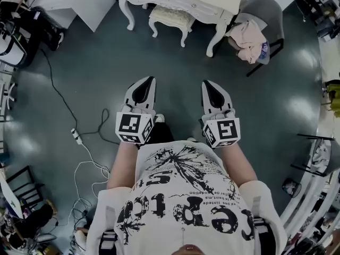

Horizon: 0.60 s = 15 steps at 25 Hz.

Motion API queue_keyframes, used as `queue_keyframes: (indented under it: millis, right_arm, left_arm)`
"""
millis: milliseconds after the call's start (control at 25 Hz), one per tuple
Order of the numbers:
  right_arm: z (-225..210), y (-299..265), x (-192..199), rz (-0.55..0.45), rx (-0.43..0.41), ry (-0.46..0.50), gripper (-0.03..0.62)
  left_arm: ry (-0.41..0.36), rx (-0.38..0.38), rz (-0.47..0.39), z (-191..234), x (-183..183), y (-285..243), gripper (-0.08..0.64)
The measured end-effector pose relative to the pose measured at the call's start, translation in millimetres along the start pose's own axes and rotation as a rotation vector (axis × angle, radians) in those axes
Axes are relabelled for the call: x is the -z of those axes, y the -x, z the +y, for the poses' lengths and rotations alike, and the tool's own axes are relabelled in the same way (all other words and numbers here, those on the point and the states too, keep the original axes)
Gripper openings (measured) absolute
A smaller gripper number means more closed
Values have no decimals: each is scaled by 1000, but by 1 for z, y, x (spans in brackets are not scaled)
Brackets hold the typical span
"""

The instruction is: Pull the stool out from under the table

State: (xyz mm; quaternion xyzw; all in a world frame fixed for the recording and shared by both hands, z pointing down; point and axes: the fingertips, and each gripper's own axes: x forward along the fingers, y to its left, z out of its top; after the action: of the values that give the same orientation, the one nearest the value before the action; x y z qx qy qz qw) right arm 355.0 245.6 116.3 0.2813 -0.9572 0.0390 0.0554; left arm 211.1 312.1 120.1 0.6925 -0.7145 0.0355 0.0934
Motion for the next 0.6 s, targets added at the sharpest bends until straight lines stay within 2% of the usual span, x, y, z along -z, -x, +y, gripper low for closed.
queue_keyframes:
  millis: [160,360,600]
  right_arm:
    - [9,-59,-9,7,48,1,17]
    - [15,-116,-18,28,108,-16,17]
    - [-2,-179,-10,88,146,-47,17]
  left_arm:
    - [-8,40,-4,57,-16,-30,21]
    - [-26,101,9,108,-34,-57,21]
    - [14,93,8,159,-39,-104,21]
